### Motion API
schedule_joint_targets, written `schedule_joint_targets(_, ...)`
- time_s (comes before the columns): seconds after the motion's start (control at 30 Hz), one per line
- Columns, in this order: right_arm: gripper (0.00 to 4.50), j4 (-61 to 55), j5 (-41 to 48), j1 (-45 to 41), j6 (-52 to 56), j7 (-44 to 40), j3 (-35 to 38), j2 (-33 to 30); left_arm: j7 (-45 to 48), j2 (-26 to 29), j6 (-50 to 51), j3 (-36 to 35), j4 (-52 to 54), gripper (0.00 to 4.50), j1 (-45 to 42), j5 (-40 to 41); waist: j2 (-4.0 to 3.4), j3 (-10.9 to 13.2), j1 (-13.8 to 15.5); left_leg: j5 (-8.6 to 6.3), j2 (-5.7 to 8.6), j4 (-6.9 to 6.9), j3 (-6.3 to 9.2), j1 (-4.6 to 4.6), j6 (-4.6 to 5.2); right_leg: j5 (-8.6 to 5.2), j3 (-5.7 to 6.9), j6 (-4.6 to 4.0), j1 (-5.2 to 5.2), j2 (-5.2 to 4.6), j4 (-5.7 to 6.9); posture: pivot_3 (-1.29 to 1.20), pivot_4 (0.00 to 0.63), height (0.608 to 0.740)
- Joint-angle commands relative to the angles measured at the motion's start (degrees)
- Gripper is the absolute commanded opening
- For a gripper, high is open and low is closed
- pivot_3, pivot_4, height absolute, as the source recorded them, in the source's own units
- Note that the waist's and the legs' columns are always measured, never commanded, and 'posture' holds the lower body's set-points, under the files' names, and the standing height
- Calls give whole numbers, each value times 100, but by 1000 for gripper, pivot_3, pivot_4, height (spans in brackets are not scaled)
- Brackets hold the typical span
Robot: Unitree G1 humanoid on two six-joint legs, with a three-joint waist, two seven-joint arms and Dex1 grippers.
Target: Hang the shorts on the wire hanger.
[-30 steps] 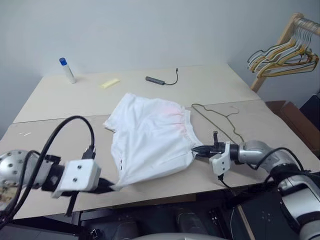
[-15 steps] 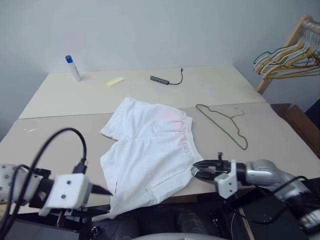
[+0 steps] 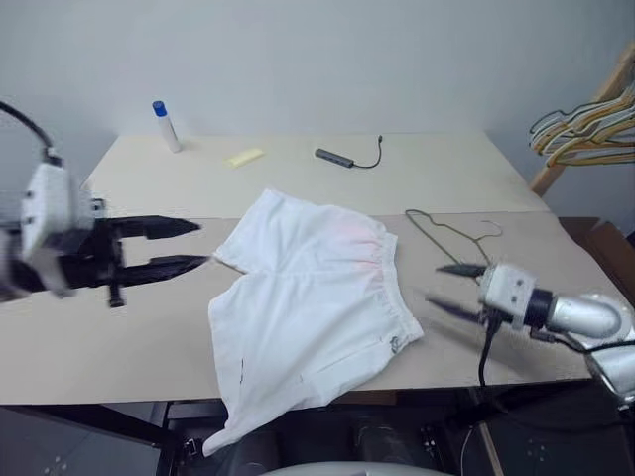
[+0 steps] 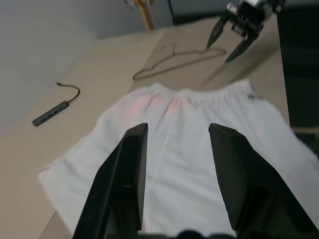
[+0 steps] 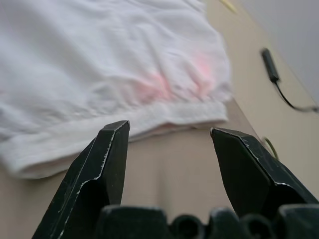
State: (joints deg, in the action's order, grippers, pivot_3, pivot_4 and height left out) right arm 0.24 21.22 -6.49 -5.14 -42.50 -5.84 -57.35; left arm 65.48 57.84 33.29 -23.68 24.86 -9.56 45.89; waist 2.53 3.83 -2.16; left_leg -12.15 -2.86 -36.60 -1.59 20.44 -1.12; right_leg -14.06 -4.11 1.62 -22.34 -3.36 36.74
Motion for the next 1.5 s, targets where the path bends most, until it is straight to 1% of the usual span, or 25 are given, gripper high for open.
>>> schedule_joint_targets(0.03, 3172, 50, -254, -498, 1837, 688, 209, 137, -333, -311, 156, 730, 144, 2109, -547, 78, 1, -1, -12, 0, 0, 0, 0, 4, 0, 0, 0, 0, -5, 1, 0, -15, 24, 740)
schedule_joint_targets(0.1, 3172, 250, -384, -955, 3081, 1103, 174, 318, -408, -534, 281, 1154, 67, 2109, -894, 65, 1, -1, -36, 0, 2, 0, 0, 14, 0, 0, -2, 0, -14, 2, -1, -19, 24, 740)
schedule_joint_targets(0.2, 3172, 764, -946, -1568, 4369, 1549, -68, 485, -535, -826, 329, 1624, -108, 2109, -1310, -108, -3, -4, -77, 1, 5, -4, -1, 30, 1, 6, -7, 8, -23, 4, -3, -31, 18, 740)
schedule_joint_targets(0.3, 3172, 1306, -1181, -1944, 4897, 1678, -89, 728, -536, -984, 299, 1874, -247, 2109, -1513, -262, -5, -7, -94, 2, 7, -14, 3, 92, 2, 27, -8, 40, -78, 7, -2, -31, 18, 740)
schedule_joint_targets(0.33, 3172, 1547, -1241, -2115, 5121, 1667, -124, 817, -510, -1018, 269, 1923, -293, 2109, -1549, -299, -6, -8, -105, 1, 7, -14, 4, 96, 3, 37, -8, 58, -81, 8, -2, -49, 10, 740)
schedule_joint_targets(0.43, 3172, 2234, -1357, -2562, 5479, 1554, -182, 1067, -436, -1074, 204, 2014, -417, 2109, -1614, -418, -7, -8, -197, -1, 7, -15, 5, 114, 6, 40, -7, 64, -90, 8, -9, -49, 10, 740)
schedule_joint_targets(0.47, 3172, 2472, -1426, -2668, 5445, 1536, -215, 1129, -419, -1083, 184, 2030, -445, 2109, -1624, -449, -7, -8, -228, -1, 8, -16, 5, 121, 6, 41, -7, 66, -93, 7, -10, -65, 9, 740)
schedule_joint_targets(0.5, 2784, 2675, -1499, -2752, 5391, 1496, -261, 1172, -399, -1091, 159, 2046, -468, 2109, -1630, -484, -8, -9, -245, -1, 8, -21, 5, 122, 7, 43, -8, 70, -93, 7, -11, -65, 9, 740)
schedule_joint_targets(0.53, 2584, 2863, -1563, -2825, 5331, 1444, -294, 1213, -374, -1099, 138, 2057, -489, 2109, -1634, -509, -8, -9, -273, -1, 9, -22, 6, 123, 7, 44, -7, 71, -92, 7, -13, -65, 9, 740)
schedule_joint_targets(0.6, 1894, 3063, -1631, -2927, 5325, 1374, -286, 1270, -349, -1118, 111, 2058, -498, 2109, -1626, -543, -8, -9, -310, -1, 9, -26, 8, 125, 7, 47, -6, 76, -88, 6, -16, -66, 11, 740)
schedule_joint_targets(0.67, 1265, 3137, -1679, -2966, 5323, 1332, -228, 1300, -341, -1131, 96, 2048, -484, 2109, -1598, -556, -8, -10, -329, -1, 10, -29, 11, 125, 7, 49, -4, 79, -85, 6, -20, -66, 13, 740)
schedule_joint_targets(0.77, 190, 3102, -1733, -2947, 5348, 1428, -65, 1323, -376, -1165, 95, 2016, -458, 2109, -1536, -552, -9, -10, -352, -1, 10, -30, 13, 127, 7, 50, -4, 82, -83, 6, -24, -69, 15, 740)
schedule_joint_targets(0.8, 30, 3069, -1749, -2931, 5352, 1485, -10, 1329, -386, -1176, 93, 2005, -454, 2109, -1517, -549, -9, -11, -355, -1, 10, -30, 13, 128, 7, 50, -4, 82, -83, 6, -26, -70, 15, 740)
schedule_joint_targets(0.83, 30, 2909, -1797, -2866, 5267, 1621, 64, 1333, -443, -1219, 83, 1997, -474, 2109, -1511, -567, -9, -11, -360, -1, 10, -30, 13, 128, 7, 50, -4, 82, -83, 6, -27, -72, 15, 740)
schedule_joint_targets(0.93, 30, 2393, -1916, -2652, 4911, 1863, 208, 1328, -636, -1371, 2, 1990, -543, 2109, -1537, -689, -10, -11, -357, -1, 10, -30, 15, 133, 7, 51, -2, 83, -86, 6, -29, -82, 15, 740)
schedule_joint_targets(0.97, 30, 2060, -2026, -2502, 4474, 1965, 233, 1299, -709, -1432, 61, 1987, -595, 2109, -1600, -670, -11, -11, -362, -1, 11, -30, 15, 136, 7, 52, -3, 85, -88, 6, -30, -87, 14, 740)
schedule_joint_targets(1.07, 30, 1111, -2539, -1975, 2473, 2375, 222, 1155, -730, -1540, 53, 2002, -739, 2109, -1784, -696, -21, -15, -390, -1, 11, -30, 15, 140, 7, 54, -3, 88, -92, 6, -33, -104, 10, 740)
schedule_joint_targets(1.1, 30, 984, -2647, -1886, 2115, 2451, 228, 1142, -753, -1557, 63, 2003, -770, 2109, -1821, -715, -25, -15, -429, -1, 11, -30, 15, 144, 7, 54, -3, 89, -95, 6, -32, -107, 9, 740)
schedule_joint_targets(1.13, 30, 868, -2831, -1772, 1415, 2526, 185, 1065, -770, -1582, 51, 2030, -866, 2109, -1900, -773, -25, -15, -469, -1, 11, -30, 15, 146, 7, 55, -4, 91, -97, 6, -33, -111, 8, 740)
schedule_joint_targets(1.2, 30, 756, -3254, -1576, -85, 2720, 67, 887, -780, -1636, 76, 2084, -1126, 2109, -2123, -855, -28, -18, -518, -1, 13, -30, 15, 146, 7, 56, -3, 92, -97, 5, -35, -124, 1, 740)
schedule_joint_targets(1.27, 30, 726, -3334, -1459, -1137, 2860, 120, 925, -753, -1700, 127, 2161, -1407, 2109, -2388, -904, -26, -20, -568, -1, 13, -30, 16, 146, 6, 57, -1, 94, -94, 5, -43, -134, 0, 740)
schedule_joint_targets(1.3, 30, 794, -3355, -1448, -1459, 2924, 159, 962, -715, -1714, 119, 2189, -1497, 2109, -2462, -933, -25, -21, -603, -2, 12, -30, 17, 147, 6, 60, 0, 97, -91, 5, -49, -136, 0, 740)
schedule_joint_targets(1.4, 30, 1065, -3809, -1423, -2530, 3193, 175, 801, -589, -1760, 138, 2345, -1922, 2109, -2743, -1100, -25, -21, -695, -1, 19, -31, 19, 152, 6, 67, -3, 108, -85, -3, -62, -157, 0, 740)
schedule_joint_targets(1.5, 30, 1054, -3794, -1439, -2912, 3202, 312, 858, -391, -1774, 223, 2543, -2290, 2109, -2945, -1224, -24, -21, -787, -1, 25, -37, 19, 161, 6, 76, -6, 119, -85, -9, -71, -171, 0, 740)
